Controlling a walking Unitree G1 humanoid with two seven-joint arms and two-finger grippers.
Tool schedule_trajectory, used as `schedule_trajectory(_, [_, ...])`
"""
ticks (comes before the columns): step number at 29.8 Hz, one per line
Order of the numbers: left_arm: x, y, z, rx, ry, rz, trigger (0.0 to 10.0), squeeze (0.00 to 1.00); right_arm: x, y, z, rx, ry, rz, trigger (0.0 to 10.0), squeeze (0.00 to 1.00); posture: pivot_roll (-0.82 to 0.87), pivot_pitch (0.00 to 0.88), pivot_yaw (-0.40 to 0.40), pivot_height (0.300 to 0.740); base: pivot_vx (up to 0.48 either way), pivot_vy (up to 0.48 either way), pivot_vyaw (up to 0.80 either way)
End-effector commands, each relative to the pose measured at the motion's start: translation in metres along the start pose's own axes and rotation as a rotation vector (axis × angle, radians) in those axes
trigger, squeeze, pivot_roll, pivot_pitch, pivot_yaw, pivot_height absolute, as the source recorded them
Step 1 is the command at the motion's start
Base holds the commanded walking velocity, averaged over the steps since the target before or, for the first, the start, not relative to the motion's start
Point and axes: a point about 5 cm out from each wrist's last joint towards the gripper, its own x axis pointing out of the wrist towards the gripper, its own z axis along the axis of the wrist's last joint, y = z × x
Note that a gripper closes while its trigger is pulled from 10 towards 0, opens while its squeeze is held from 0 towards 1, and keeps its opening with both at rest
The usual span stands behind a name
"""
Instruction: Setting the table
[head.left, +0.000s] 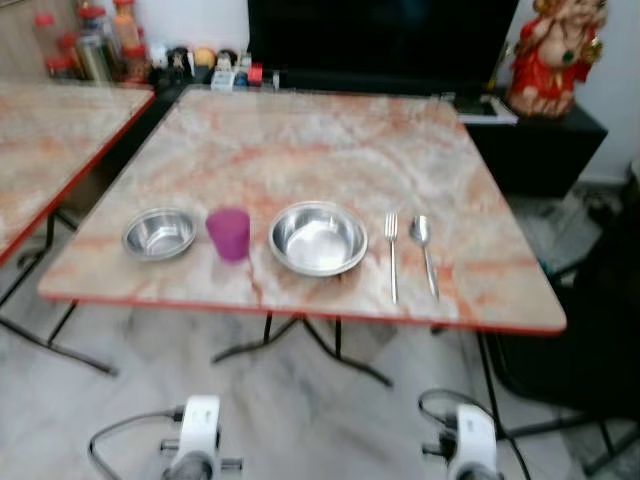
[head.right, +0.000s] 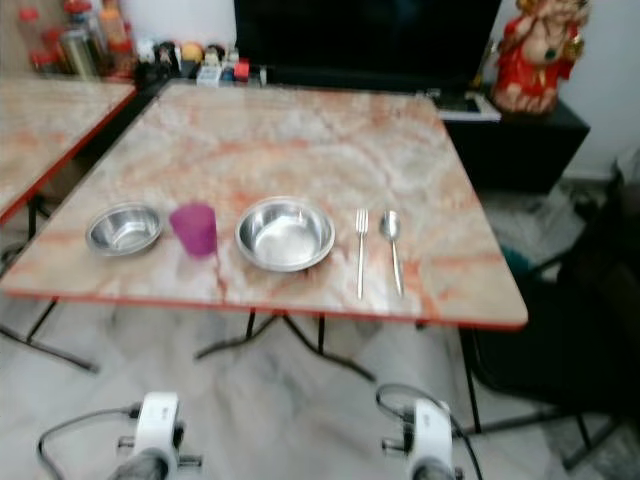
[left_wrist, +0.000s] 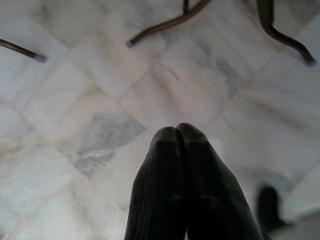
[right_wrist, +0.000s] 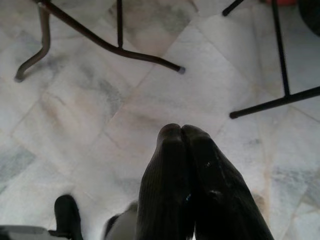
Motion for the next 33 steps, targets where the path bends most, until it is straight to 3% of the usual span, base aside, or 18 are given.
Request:
schedule_trajectory(1, [0.0,-0.008,0.0,-0.014,-0.001,-0.012,10.0,0.0,-0.001,-0.009,0.002,-0.009,-0.004,-0.022,10.0,0.0,-0.03,0.04,-0.044,0.74,0.0,0.0,0.0])
schedule_trajectory(10, [-0.001,-0.007,-0.003,-0.022,0.004,-0.003,10.0,0.0,-0.001,-0.01,0.002,-0.011,-0.002,-0.021,10.0,0.0,-0.03,0.041,-0.046,0.74,0.0,0.0,0.0])
schedule_trajectory(18, [-0.001,0.0,0.003,-0.054,-0.054,0.046,10.0,0.0,-0.001,-0.011,0.001,-0.01,0.0,-0.022,10.0,0.0,-0.03,0.044,-0.049,0.74,0.0,0.0,0.0])
schedule_trajectory(21, [-0.004,0.019,0.02,-0.09,-0.206,0.171,10.0,0.0,-0.002,-0.013,0.0,-0.014,0.0,-0.026,10.0,0.0,-0.02,0.044,-0.052,0.74,0.0,0.0,0.0])
schedule_trajectory(23, [-0.004,0.019,0.021,-0.089,-0.211,0.175,10.0,0.0,-0.002,-0.013,0.0,-0.014,0.0,-0.026,10.0,0.0,-0.02,0.044,-0.052,0.74,0.0,0.0,0.0])
schedule_trajectory(25, [-0.014,0.03,0.035,-0.065,-0.362,0.249,10.0,0.0,-0.002,-0.014,0.001,-0.022,0.005,-0.024,10.0,0.0,-0.01,0.05,-0.061,0.74,0.0,0.0,0.0])
schedule_trajectory(33, [-0.031,0.039,0.052,-0.069,-0.524,0.314,10.0,0.0,-0.002,-0.015,0.001,-0.03,0.008,-0.021,10.0,0.0,0.0,0.056,-0.065,0.74,0.0,0.0,0.0])
